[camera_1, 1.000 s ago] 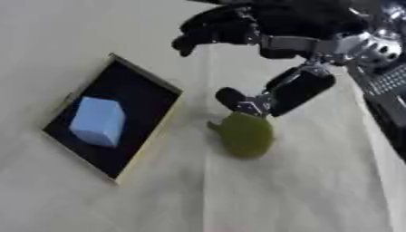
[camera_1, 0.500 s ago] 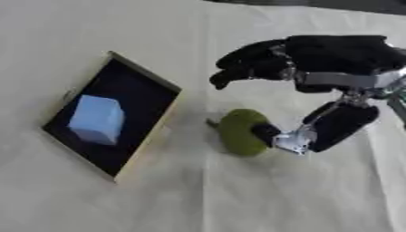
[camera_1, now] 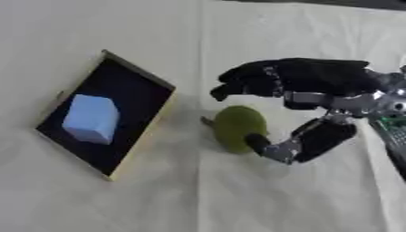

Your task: Pick up objects on the table and place them in the box.

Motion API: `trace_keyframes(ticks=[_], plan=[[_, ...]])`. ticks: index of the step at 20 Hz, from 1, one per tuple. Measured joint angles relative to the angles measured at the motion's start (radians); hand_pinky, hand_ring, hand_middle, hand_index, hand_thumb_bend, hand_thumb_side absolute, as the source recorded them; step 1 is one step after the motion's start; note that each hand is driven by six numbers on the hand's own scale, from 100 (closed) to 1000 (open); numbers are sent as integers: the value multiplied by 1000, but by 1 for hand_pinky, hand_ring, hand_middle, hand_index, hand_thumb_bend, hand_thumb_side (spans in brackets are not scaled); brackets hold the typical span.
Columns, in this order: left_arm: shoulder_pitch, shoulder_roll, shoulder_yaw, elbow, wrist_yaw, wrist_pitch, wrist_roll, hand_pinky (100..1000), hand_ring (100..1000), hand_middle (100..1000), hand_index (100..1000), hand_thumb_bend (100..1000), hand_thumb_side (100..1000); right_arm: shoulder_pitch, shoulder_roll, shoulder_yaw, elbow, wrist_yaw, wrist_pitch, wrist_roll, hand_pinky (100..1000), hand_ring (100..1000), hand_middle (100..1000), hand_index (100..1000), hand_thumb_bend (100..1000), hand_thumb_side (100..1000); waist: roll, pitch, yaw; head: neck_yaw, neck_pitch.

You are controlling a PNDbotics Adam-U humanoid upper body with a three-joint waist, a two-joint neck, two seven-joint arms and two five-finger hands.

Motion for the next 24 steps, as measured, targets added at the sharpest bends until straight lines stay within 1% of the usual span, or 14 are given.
trace_keyframes(ticks=[8,11,13,20,24], plan=[[0,0,0,4,0,-3,-7,904,906,958,870,100,672,5,14,-7,62,84,-17,-34,986,995,846,1000,100,454,3,1,5,0,-1],[0,0,0,6,0,-5,-9,904,907,958,870,100,672,10,14,-7,83,113,-30,-36,990,997,840,1000,100,468,4,3,5,0,-2],[0,0,0,6,0,-5,-10,904,907,958,870,100,672,10,14,-7,91,118,-39,-28,990,999,840,1000,100,450,4,4,4,0,-2],[0,0,0,6,0,-5,-10,904,907,959,870,100,672,11,14,-7,108,124,-37,-18,990,1000,844,1000,100,485,4,4,4,0,-2],[0,0,0,6,-1,-5,-10,904,908,960,870,100,672,15,14,-7,114,134,-36,-17,990,1000,845,1000,127,481,4,4,4,0,-3]])
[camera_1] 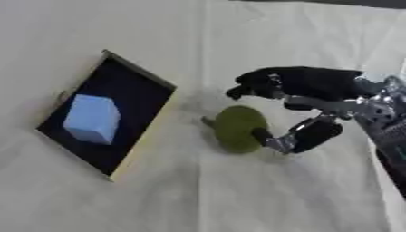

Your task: Pick up objects on the table and place them in the box.

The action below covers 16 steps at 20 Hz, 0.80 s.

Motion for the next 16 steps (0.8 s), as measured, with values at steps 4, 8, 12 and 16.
trace_keyframes(ticks=[4,8,12,16], plan=[[0,0,0,0,-2,0,0,904,908,960,870,100,672,0,0,1,13,11,3,3,989,1000,845,1000,168,484,0,0,0,0,-2],[0,0,0,0,-4,1,0,903,909,961,870,100,672,-5,0,9,27,35,3,3,988,1000,846,998,219,507,0,1,1,0,-5],[0,0,0,0,-5,2,-2,903,909,962,870,100,672,-6,0,21,46,62,2,2,987,1000,842,996,227,516,0,2,2,0,-6],[0,0,0,0,-7,4,-3,903,910,962,870,100,672,-9,0,29,65,79,-3,-3,986,1000,832,988,212,521,0,2,2,0,-6]])
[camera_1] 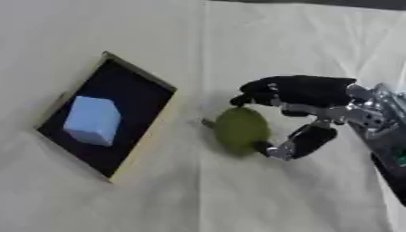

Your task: Pick up objects on the table and place them in the box.

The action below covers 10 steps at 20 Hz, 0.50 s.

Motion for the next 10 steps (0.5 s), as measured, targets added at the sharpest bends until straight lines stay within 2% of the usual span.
trace_keyframes(ticks=[6,10], plan=[[0,0,0,0,0,2,-1,904,911,964,870,100,672,-6,0,9,11,14,-5,-5,981,994,802,961,205,498,0,1,0,0,0],[0,0,0,0,0,3,-3,904,911,965,869,100,672,-11,2,15,16,17,-6,-6,971,971,695,872,100,413,0,1,1,-1,-1]])
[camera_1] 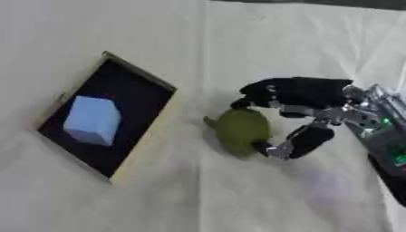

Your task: Pick up objects on the table and place them in the box.

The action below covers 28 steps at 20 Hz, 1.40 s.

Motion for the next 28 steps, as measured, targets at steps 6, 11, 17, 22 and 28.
trace_keyframes(ticks=[6,11,17,22,28], plan=[[0,0,0,0,0,2,-2,904,912,965,869,100,672,-3,8,0,-14,-45,6,6,919,860,542,753,100,146,0,1,-1,-2,0],[0,-4,0,0,0,5,0,903,912,964,869,100,672,-3,8,0,-50,-85,14,9,810,711,479,684,100,187,0,1,-1,-2,0],[0,-8,0,0,0,6,1,903,912,964,869,100,672,-3,8,-1,-87,-119,41,-43,796,678,452,655,100,199,1,1,-2,-2,0],[0,-8,0,0,0,7,2,902,912,964,869,100,672,-24,3,-12,-150,-186,71,-85,790,669,444,649,100,190,1,1,-4,-2,0],[0,-8,-1,0,0,6,3,902,912,964,869,100,672,-99,-2,-19,-218,-274,100,-116,781,658,443,644,100,155,1,0,-4,-2,0]])
